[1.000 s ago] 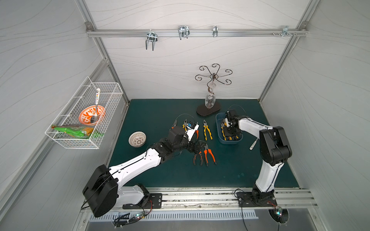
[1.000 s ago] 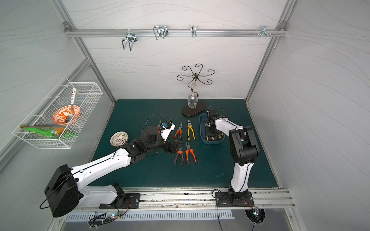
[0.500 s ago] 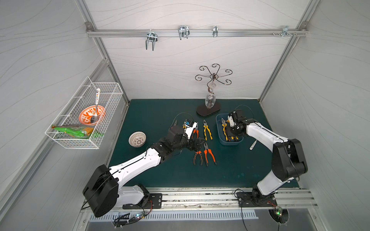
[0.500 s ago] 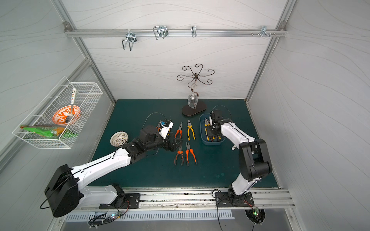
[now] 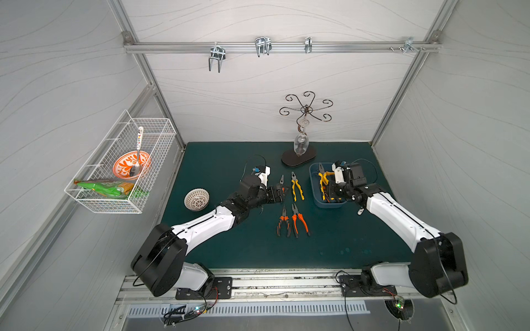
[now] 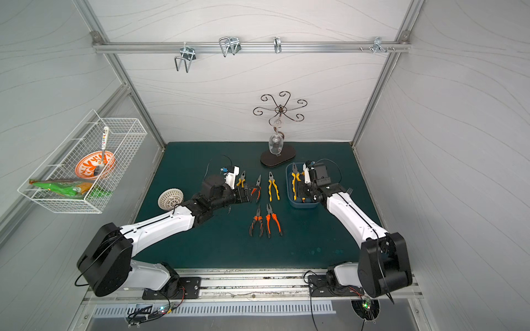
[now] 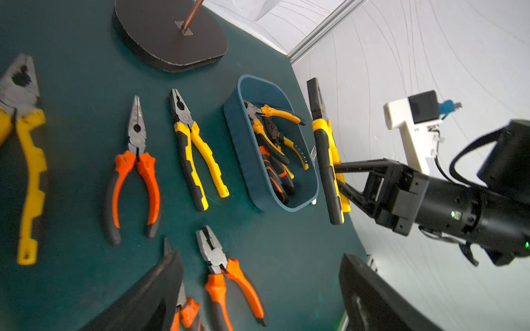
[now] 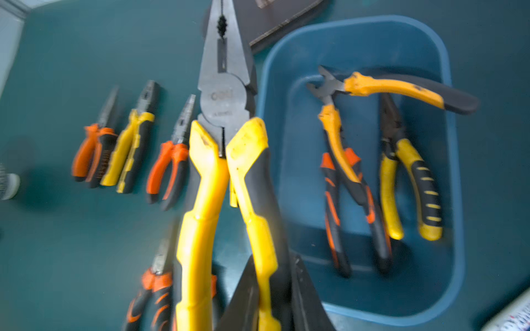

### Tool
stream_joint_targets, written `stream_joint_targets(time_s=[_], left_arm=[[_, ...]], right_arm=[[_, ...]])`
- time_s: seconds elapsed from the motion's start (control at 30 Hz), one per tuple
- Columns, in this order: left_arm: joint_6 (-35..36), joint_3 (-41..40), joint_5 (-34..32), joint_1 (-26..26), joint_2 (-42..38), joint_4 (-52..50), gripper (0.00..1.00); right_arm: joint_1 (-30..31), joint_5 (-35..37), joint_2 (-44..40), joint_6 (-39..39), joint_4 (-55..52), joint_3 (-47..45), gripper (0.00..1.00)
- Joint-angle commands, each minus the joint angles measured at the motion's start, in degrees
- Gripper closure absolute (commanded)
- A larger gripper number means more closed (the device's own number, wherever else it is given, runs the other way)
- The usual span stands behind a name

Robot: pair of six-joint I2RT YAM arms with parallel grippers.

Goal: Take the pliers out of the storage box
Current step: Pick up the pliers from the storage box.

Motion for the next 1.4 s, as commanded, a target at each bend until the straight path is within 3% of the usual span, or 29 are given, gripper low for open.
stream_joint_targets(time_s=[0.0,0.4,0.6,0.77,0.93,1.17,1.27,1.37], left_arm=[[-8.0,3.7,1.8,0.0,2.3,10.0,0.14],[-14.3,10.0,5.6,-0.1,9.6,11.8,0.22],[-16.1,11.5,7.8,-0.3,11.5,12.4,0.32],[-17.0,12.1,8.2,-0.5,12.1,12.7,0.49],[-17.4,12.3,8.8,-0.5,12.3,12.5,0.74],[-17.6,12.6,10.5,-0.5,12.5,12.3,1.00],[-16.9,12.5,11.0,-0.5,12.3,11.7,1.00],[-14.8,12.3,12.5,-0.1,11.6,11.1,1.00]], right_arm=[[3.8,-1.2,-3.4,3.9,5.8,0.2,1.00],[13.4,-3.8,-3.6,9.6,9.6,0.3,1.00],[16.4,-4.4,-2.5,10.1,10.5,1.3,1.00],[17.5,-4.5,-2.0,10.0,10.6,1.8,1.00],[17.9,-4.4,-1.8,9.9,10.6,1.8,1.00],[18.0,-4.2,-1.6,9.4,10.3,1.9,1.00],[18.0,-4.5,-2.0,9.0,9.8,1.9,0.85],[18.0,-5.3,-3.0,7.5,9.4,1.3,0.54]])
